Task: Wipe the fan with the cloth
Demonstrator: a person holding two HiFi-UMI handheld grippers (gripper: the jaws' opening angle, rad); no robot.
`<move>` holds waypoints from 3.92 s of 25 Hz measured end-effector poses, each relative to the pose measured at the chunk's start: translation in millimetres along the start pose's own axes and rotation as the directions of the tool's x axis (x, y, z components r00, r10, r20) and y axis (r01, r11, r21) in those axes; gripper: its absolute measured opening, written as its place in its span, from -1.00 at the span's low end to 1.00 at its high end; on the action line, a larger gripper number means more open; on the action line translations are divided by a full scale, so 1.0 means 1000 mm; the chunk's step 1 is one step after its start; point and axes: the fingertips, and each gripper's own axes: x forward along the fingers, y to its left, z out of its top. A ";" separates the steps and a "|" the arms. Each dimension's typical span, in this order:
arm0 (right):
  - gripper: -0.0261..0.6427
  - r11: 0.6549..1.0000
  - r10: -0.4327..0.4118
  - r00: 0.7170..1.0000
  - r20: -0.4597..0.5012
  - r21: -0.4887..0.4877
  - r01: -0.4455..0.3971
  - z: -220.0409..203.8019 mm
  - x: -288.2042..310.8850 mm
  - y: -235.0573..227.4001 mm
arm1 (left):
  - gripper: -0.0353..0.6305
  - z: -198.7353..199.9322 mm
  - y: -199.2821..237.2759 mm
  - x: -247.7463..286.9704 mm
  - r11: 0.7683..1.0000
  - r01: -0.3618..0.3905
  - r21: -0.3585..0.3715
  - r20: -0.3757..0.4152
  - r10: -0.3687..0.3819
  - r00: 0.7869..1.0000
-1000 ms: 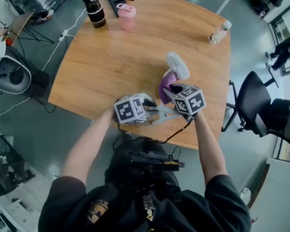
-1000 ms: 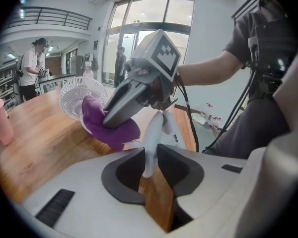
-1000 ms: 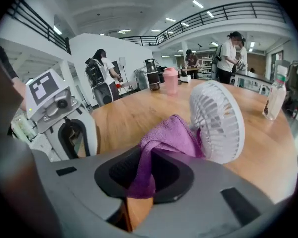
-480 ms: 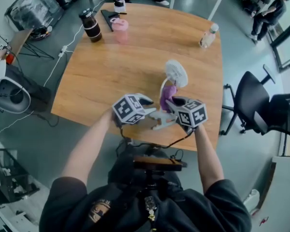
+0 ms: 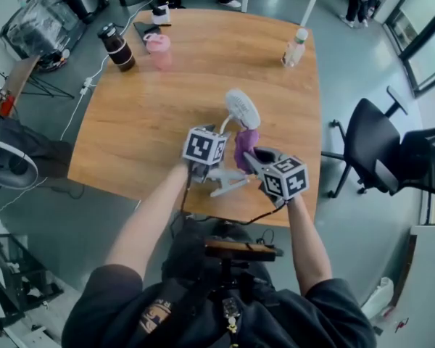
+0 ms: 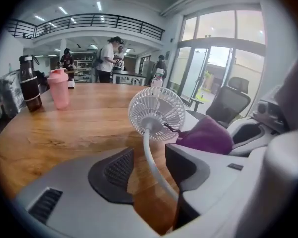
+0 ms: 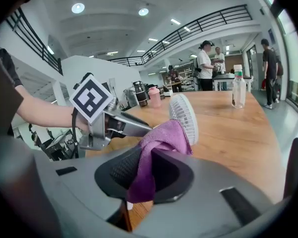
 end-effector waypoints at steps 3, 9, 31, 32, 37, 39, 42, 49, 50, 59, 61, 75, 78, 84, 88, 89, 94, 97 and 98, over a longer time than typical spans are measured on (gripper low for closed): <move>-0.71 1.000 -0.021 0.999 0.043 -0.011 0.021 0.013 -0.011 -0.012 | -0.32 -0.009 0.002 0.015 0.999 -0.031 -0.030 -0.044 0.030 0.999; -0.71 0.992 -0.102 0.981 0.164 -0.056 0.112 0.061 -0.016 -0.036 | -0.62 -0.029 0.014 0.026 0.996 -0.087 0.024 -0.120 0.089 0.989; -0.71 0.990 -0.139 0.975 0.171 0.035 0.135 0.052 0.027 -0.052 | -0.66 -0.013 0.030 0.028 0.999 -0.041 0.017 -0.099 0.042 0.994; -0.71 0.991 -0.131 0.978 0.159 0.035 0.127 0.046 0.028 -0.055 | -0.66 -0.013 0.030 0.029 0.999 -0.044 0.024 -0.102 0.046 0.994; -0.71 0.990 -0.143 0.987 0.075 0.028 0.142 0.019 0.038 -0.080 | -0.66 -0.012 0.033 0.029 0.997 -0.058 0.051 -0.112 0.064 0.992; -0.71 0.988 -0.156 0.987 0.035 0.017 0.155 0.010 0.040 -0.093 | -0.66 -0.012 0.031 0.030 0.998 -0.049 0.050 -0.118 0.054 0.991; -0.71 0.981 -0.193 0.981 -0.035 -0.018 0.192 -0.002 0.045 -0.116 | -0.65 -0.012 0.031 0.029 0.997 -0.046 0.065 -0.130 0.054 0.990; -0.71 0.975 -0.153 0.985 -0.074 -0.173 0.138 0.014 0.041 -0.098 | -0.65 -0.014 0.037 0.030 0.998 -0.016 0.056 -0.144 0.024 0.989; -0.71 0.972 -0.135 0.988 -0.072 -0.202 0.118 0.019 0.039 -0.086 | -0.65 -0.014 0.038 0.030 0.998 -0.009 0.055 -0.143 0.017 0.990; -0.70 0.922 -0.023 0.999 -0.027 -0.386 0.011 0.088 0.032 -0.025 | -0.65 -0.016 0.026 0.033 0.992 0.079 0.103 -0.171 -0.061 0.983; -0.70 0.903 -0.009 0.998 -0.065 -0.429 -0.020 0.095 0.034 -0.020 | -0.65 -0.021 0.026 0.032 0.986 0.093 0.139 -0.198 -0.065 0.978; -0.70 0.781 0.163 0.928 -0.336 -0.531 -0.329 0.123 0.057 0.011 | -0.63 -0.029 0.036 0.006 0.845 0.209 0.493 -0.276 -0.076 0.958; -0.70 0.795 0.232 0.907 -0.350 -0.469 -0.385 0.126 0.060 0.010 | -0.63 -0.033 0.038 0.003 0.820 0.233 0.523 -0.289 -0.087 0.954; -0.70 0.814 0.286 0.909 -0.303 -0.424 -0.398 0.141 0.071 0.000 | -0.63 -0.040 0.033 0.000 0.801 0.301 0.517 -0.320 -0.146 0.936; -0.70 0.833 0.319 0.904 -0.286 -0.371 -0.411 0.145 0.087 -0.019 | -0.64 -0.043 0.029 -0.006 0.780 0.318 0.539 -0.331 -0.151 0.931; -0.70 0.836 0.326 0.900 -0.290 -0.355 -0.418 0.143 0.091 -0.025 | -0.64 -0.043 0.026 -0.009 0.773 0.319 0.548 -0.326 -0.154 0.933; -0.70 0.853 0.383 0.859 -0.338 -0.228 -0.470 0.108 0.108 -0.057 | -0.72 -0.030 0.025 -0.011 0.796 0.252 0.551 -0.250 -0.131 0.959; -0.70 0.876 0.429 0.865 -0.259 -0.115 -0.469 0.100 0.109 -0.071 | -0.73 -0.027 0.037 -0.007 0.810 0.203 0.551 -0.231 -0.086 0.969; -0.70 0.884 0.434 0.873 -0.221 -0.080 -0.460 0.100 0.105 -0.075 | -0.73 -0.027 0.036 -0.006 0.816 0.196 0.544 -0.228 -0.081 0.970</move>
